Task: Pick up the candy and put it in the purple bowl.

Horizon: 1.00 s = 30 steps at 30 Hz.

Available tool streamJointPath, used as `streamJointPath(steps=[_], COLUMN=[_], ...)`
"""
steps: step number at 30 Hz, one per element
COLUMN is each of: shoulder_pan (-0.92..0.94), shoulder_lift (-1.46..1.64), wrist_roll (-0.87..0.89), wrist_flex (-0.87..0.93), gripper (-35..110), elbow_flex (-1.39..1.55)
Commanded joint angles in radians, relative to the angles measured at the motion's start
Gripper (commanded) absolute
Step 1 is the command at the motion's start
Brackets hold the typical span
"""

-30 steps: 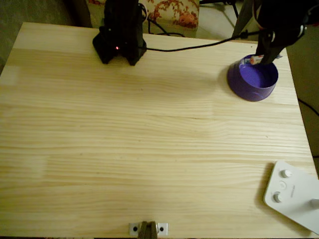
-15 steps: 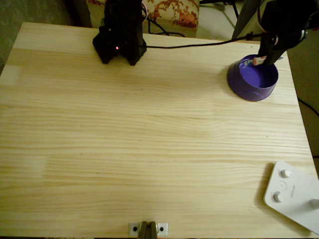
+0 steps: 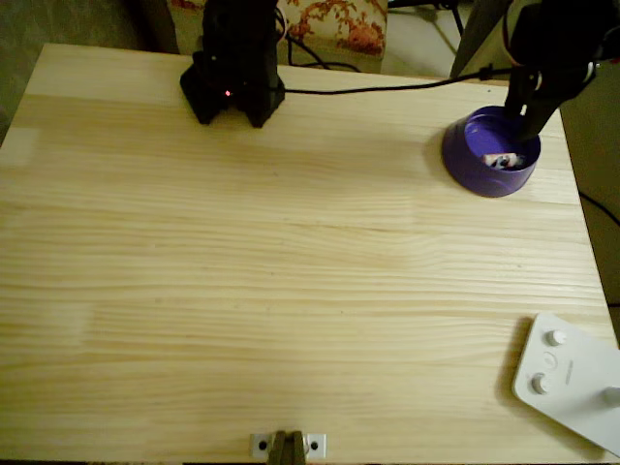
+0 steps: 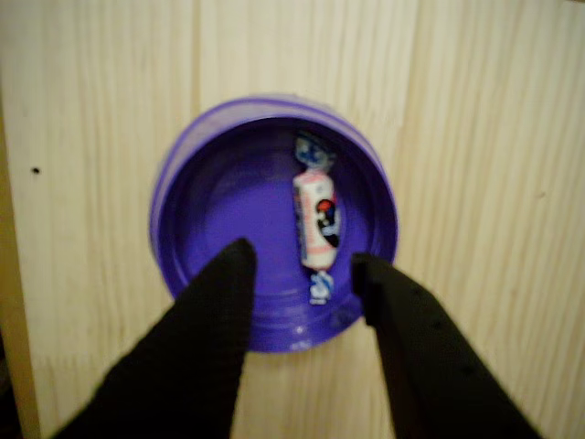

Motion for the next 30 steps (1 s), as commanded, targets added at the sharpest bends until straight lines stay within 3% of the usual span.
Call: streamJointPath(steps=[1, 12, 23, 27, 30], shoulder_pan=[-0.003, 0.187, 0.508, 0.719, 0.908], shoulder_lift=[0.146, 0.703, 1.261, 1.402, 1.479], wrist_roll=[-0.011, -0.098, -0.331, -0.247, -0.087], wrist_flex=[-0.002, -0.002, -0.002, -0.02, -0.057], gripper=[23, 0, 0, 0, 0], elbow_flex=[-0.008, 0.365, 0.793, 0.885, 0.953])
